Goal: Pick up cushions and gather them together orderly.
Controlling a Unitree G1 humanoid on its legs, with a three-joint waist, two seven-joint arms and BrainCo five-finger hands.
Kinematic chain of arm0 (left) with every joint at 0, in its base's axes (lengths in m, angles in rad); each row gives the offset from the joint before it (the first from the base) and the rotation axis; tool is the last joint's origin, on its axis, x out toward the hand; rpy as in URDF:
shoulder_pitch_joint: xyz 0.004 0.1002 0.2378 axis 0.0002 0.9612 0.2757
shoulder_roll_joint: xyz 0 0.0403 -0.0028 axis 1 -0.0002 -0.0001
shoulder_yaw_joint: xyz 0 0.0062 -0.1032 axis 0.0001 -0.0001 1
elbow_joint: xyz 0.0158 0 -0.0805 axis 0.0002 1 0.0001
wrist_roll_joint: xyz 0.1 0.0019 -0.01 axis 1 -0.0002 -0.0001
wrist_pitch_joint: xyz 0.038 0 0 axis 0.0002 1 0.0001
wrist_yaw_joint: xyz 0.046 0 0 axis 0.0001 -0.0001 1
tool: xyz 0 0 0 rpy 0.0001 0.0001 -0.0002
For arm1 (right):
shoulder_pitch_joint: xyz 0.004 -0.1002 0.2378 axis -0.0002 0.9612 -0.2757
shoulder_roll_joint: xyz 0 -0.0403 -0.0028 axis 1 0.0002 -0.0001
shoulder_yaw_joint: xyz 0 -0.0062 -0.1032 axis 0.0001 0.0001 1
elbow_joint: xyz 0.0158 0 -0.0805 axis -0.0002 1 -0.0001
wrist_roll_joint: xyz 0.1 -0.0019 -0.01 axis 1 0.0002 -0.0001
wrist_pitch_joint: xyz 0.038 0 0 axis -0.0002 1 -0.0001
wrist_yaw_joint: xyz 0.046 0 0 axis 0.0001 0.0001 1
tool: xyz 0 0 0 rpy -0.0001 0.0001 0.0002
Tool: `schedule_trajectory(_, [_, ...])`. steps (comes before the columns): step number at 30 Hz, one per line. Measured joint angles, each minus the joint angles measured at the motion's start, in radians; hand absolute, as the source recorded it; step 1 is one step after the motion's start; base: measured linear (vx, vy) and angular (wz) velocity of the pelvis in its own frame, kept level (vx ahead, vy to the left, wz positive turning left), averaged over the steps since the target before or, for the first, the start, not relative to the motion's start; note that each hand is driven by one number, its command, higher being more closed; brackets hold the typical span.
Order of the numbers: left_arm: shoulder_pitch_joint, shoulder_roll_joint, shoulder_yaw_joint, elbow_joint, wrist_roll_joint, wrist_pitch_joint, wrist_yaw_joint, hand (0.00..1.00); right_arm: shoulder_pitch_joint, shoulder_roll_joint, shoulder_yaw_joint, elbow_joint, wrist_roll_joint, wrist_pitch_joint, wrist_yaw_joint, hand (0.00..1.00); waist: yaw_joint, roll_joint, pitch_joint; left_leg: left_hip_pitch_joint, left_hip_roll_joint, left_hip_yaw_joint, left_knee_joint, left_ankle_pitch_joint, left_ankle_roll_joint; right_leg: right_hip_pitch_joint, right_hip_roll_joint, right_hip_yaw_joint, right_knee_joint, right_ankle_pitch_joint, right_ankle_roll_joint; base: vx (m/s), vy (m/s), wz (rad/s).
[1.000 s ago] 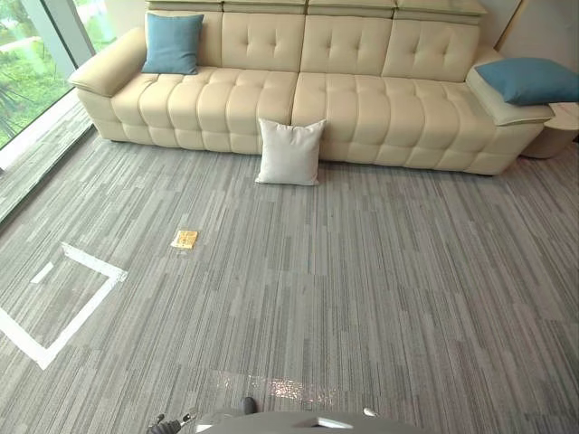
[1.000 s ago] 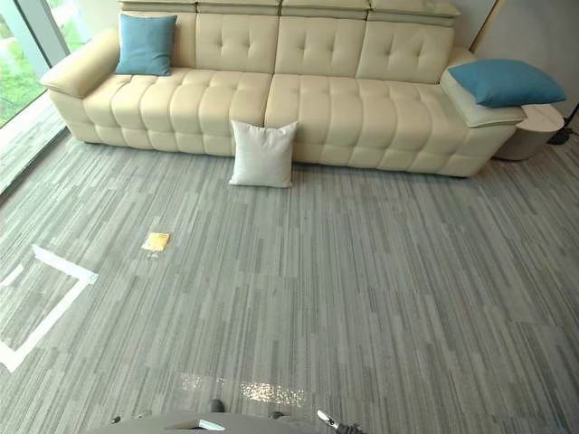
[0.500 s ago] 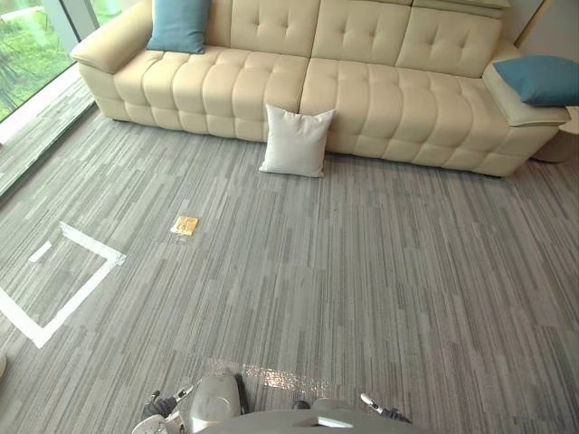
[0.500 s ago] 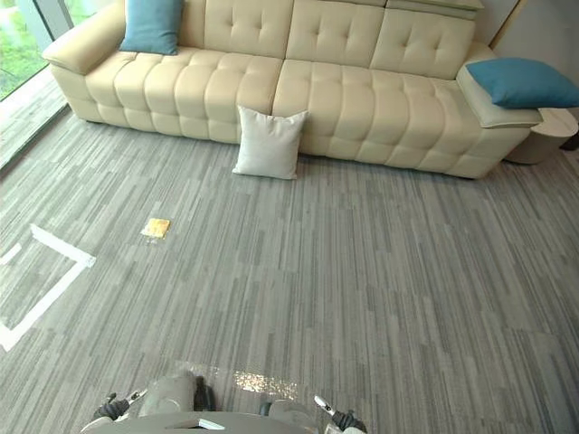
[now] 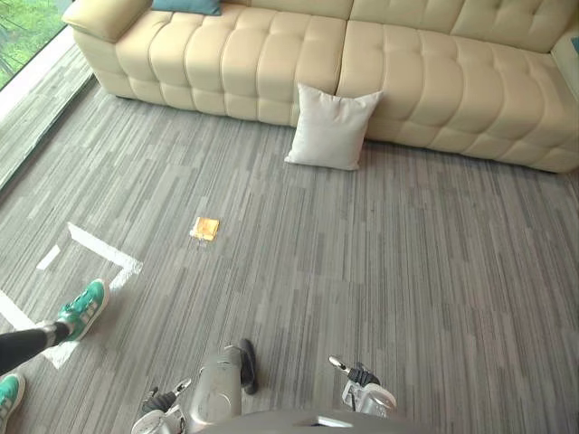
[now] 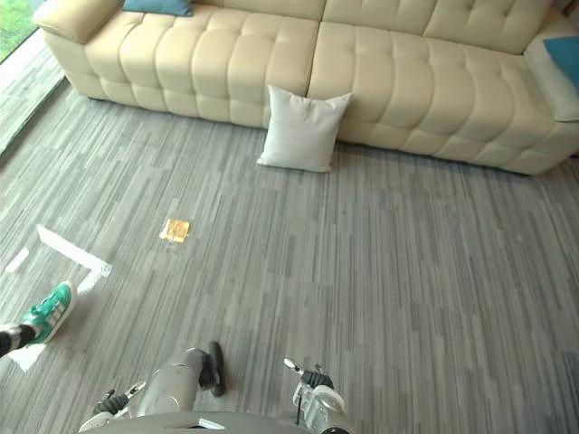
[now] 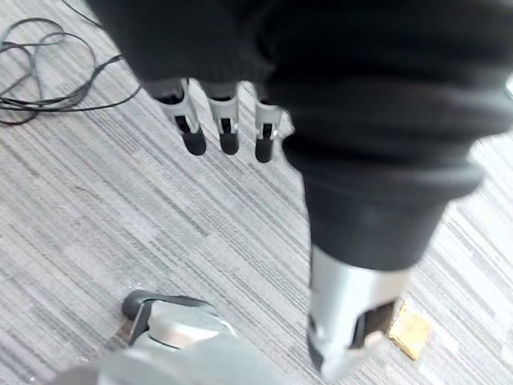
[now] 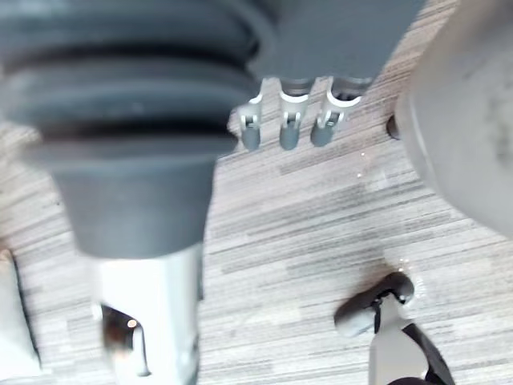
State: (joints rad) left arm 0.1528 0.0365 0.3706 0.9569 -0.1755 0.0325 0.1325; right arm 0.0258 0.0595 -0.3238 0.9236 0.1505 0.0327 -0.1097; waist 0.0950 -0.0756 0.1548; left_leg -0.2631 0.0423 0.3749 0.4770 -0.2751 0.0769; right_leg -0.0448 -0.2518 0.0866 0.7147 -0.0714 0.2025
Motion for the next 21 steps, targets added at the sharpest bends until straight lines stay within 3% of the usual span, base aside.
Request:
schedule_trajectory(2, [0.007, 0.006, -0.015, -0.002, -0.001, 0.006, 0.0, 0.0, -0.001, -0.005, 0.007, -0.01, 0.0, -0.01, 0.0, 0.0, -0.011, 0.012, 0.017, 0.128, -0.003, 0.005, -0.035, -0.042, -0.007, -0.084, -0.007, -0.053, 0.258, 0.017, -0.026, 0.42, 0.098, -0.26])
schedule_trajectory(4, [0.005, 0.008, -0.021, -0.002, -0.018, 0.006, 0.006, 0.0, 0.004, -0.01, 0.011, -0.036, 0.0, -0.016, 0.001, 0.0, -0.027, 0.015, 0.017, 0.296, -0.005, 0.012, -0.135, -0.065, -0.017, -0.175, 0.009, -0.171, 0.39, -0.074, -0.108, 0.4, 0.038, -0.2])
schedule_trajectory(6, [0.001, 0.01, -0.021, 0.002, -0.018, 0.006, 0.006, 0.0, 0.007, -0.017, 0.022, -0.047, 0.001, -0.029, 0.002, 0.0, -0.053, 0.018, 0.017, 0.372, 0.002, 0.008, -0.199, -0.058, -0.034, -0.257, 0.029, -0.264, 0.332, -0.139, -0.122, 0.41, -0.008, 0.2])
schedule_trajectory(7, [-0.013, 0.006, -0.021, 0.005, -0.018, 0.006, 0.006, 0.0, 0.003, -0.031, 0.024, -0.052, 0.001, -0.03, 0.004, 0.0, -0.057, 0.025, 0.023, 0.429, 0.004, 0.004, -0.247, -0.058, -0.043, -0.328, 0.046, -0.332, 0.225, -0.166, -0.141, 0.55, -0.048, 0.26])
schedule_trajectory(9, [-0.036, -0.013, -0.022, 0.006, -0.018, 0.006, 0.006, 0.0, -0.006, -0.053, 0.015, -0.064, 0.001, -0.03, 0.011, 0.0, -0.067, 0.055, 0.04, 0.5, 0.023, 0.002, -0.296, -0.058, -0.046, -0.378, 0.096, -0.4, 0.029, -0.15, -0.163, 0.61, -0.089, 0.27])
schedule_trajectory(10, [-0.06, -0.028, -0.035, 0.008, -0.017, 0.006, 0.005, 0.0, 0.0, -0.062, 0.004, -0.077, 0.001, -0.03, 0.013, 0.0, -0.081, 0.075, 0.053, 0.536, 0.039, -0.024, -0.318, -0.057, -0.047, -0.395, 0.136, -0.413, -0.117, -0.11, -0.181, 0.6, -0.114, 0.52])
schedule_trajectory(11, [-0.063, -0.033, -0.052, 0.008, -0.017, 0.006, 0.004, 0.0, 0.0, -0.062, 0.004, -0.08, 0.001, -0.029, 0.013, 0.0, -0.088, 0.079, 0.056, 0.551, 0.041, -0.04, -0.326, -0.055, -0.05, -0.399, 0.155, -0.403, -0.202, -0.072, -0.182, 0.64, -0.171, 0.8])
schedule_trajectory(12, [-0.075, -0.048, -0.078, 0.007, -0.011, 0.006, -0.002, 0.0, 0.013, -0.061, -0.001, -0.087, 0.011, -0.03, 0.014, 0.0, -0.104, 0.069, 0.056, 0.582, 0.036, -0.079, -0.333, -0.054, -0.052, -0.389, 0.175, -0.369, -0.396, 0.022, -0.178, 0.54, -0.184, 0.67])
schedule_trajectory(13, [-0.075, -0.04, -0.08, 0.003, -0.004, 0.005, -0.007, 0.0, 0.028, -0.057, -0.001, -0.089, 0.014, -0.03, 0.014, 0.0, -0.108, 0.06, 0.055, 0.604, 0.027, -0.097, -0.339, -0.054, -0.054, -0.379, 0.182, -0.354, -0.473, 0.069, -0.178, 0.7, -0.245, 0.68])
schedule_trajectory(14, [-0.089, -0.05, -0.078, 0.02, 0.0, 0.005, -0.01, 0.0, 0.032, -0.056, -0.001, -0.092, 0.019, -0.029, 0.014, 0.0, -0.114, 0.063, 0.053, 0.651, 0.035, -0.132, -0.34, -0.051, -0.067, -0.35, 0.191, -0.319, -0.462, 0.253, -0.235, 0.67, -0.248, 0.28])
schedule_trajectory(15, [-0.115, -0.079, -0.078, 0.036, 0.016, 0.005, -0.01, 0.0, 0.019, -0.067, -0.002, -0.101, 0.017, -0.029, 0.014, 0.0, -0.106, 0.107, 0.051, 0.652, 0.066, -0.147, -0.319, -0.019, -0.092, -0.376, 0.208, -0.325, -0.365, 0.162, -0.244, 0.64, -0.245, 0.19])
schedule_trajectory(16, [-0.123, -0.091, -0.079, 0.035, 0.025, 0.003, -0.011, 0.0, 0.015, -0.067, -0.002, -0.11, 0.012, -0.029, 0.015, 0.0, -0.106, 0.109, 0.052, 0.648, 0.07, -0.162, -0.307, 0.005, -0.104, -0.39, 0.207, -0.326, -0.317, 0.122, -0.255, 0.6, -0.271, 0.04])
schedule_trajectory(18, [-0.134, -0.11, -0.092, 0.032, 0.049, 0.001, -0.017, 0.0, 0.015, -0.064, -0.002, -0.131, 0.008, -0.029, 0.016, 0.0, -0.121, 0.124, 0.051, 0.644, 0.114, -0.254, -0.191, 0.116, -0.141, -0.367, 0.22, -0.356, -0.186, -0.021, -0.282, 0.61, -0.27, 0.11])
schedule_trajectory(19, [-0.136, -0.115, -0.092, 0.027, 0.05, 0.001, -0.019, 0.0, 0.016, -0.064, -0.002, -0.133, 0.009, -0.029, 0.016, 0.0, -0.125, 0.129, 0.05, 0.627, 0.13, -0.279, -0.13, 0.143, -0.148, -0.344, 0.232, -0.368, -0.186, -0.043, -0.287, 0.59, -0.213, 0.15])
schedule_trajectory(20, [-0.136, -0.119, -0.091, 0.014, 0.045, 0.002, -0.027, 0.0, 0.021, -0.059, -0.001, -0.142, 0.009, -0.028, 0.015, 0.0, -0.132, 0.134, 0.051, 0.566, 0.152, -0.326, 0.019, 0.228, -0.199, -0.299, 0.254, -0.378, -0.202, -0.076, -0.292, 0.55, -0.174, 0.04])
schedule_trajectory(21, [-0.135, -0.119, -0.084, 0.001, 0.038, 0.002, -0.032, 0.0, 0.033, -0.053, 0.006, -0.161, 0.009, -0.029, 0.015, 0.0, -0.128, 0.136, 0.052, 0.469, 0.165, -0.38, 0.213, 0.362, -0.26, -0.242, 0.278, -0.372, -0.239, -0.098, -0.296, 0.53, -0.143, 0.01])
